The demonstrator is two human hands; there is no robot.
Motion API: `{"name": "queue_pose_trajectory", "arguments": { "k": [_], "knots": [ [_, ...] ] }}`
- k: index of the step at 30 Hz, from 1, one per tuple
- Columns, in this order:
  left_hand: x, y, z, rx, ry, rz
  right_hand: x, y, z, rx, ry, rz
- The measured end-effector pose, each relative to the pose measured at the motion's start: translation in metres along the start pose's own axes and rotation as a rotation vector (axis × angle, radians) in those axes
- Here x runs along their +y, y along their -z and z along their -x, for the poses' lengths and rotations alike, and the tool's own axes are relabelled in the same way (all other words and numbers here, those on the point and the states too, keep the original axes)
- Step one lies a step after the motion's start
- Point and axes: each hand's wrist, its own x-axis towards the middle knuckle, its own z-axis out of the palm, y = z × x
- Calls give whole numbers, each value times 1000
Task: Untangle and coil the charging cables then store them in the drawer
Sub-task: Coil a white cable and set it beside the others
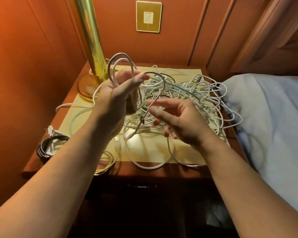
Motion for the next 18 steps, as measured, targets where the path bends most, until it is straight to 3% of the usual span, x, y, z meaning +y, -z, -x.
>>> {"name": "queue_pose_trajectory", "arguments": {
  "k": [3, 7, 12, 18],
  "knots": [
    [-4, 4, -1, 40, 36, -21, 5, -5, -6, 139, 73, 4],
    [-13, 7, 1, -56, -149, -252, 0, 0, -7, 330, 140, -57],
    [-17, -2, 6, -126, -127, -363, -6, 0, -2, 299, 170, -197],
    [-13, 0, 4, -163, -92, -250, -10, 3, 3, 229, 158, -198]
  ]
}}
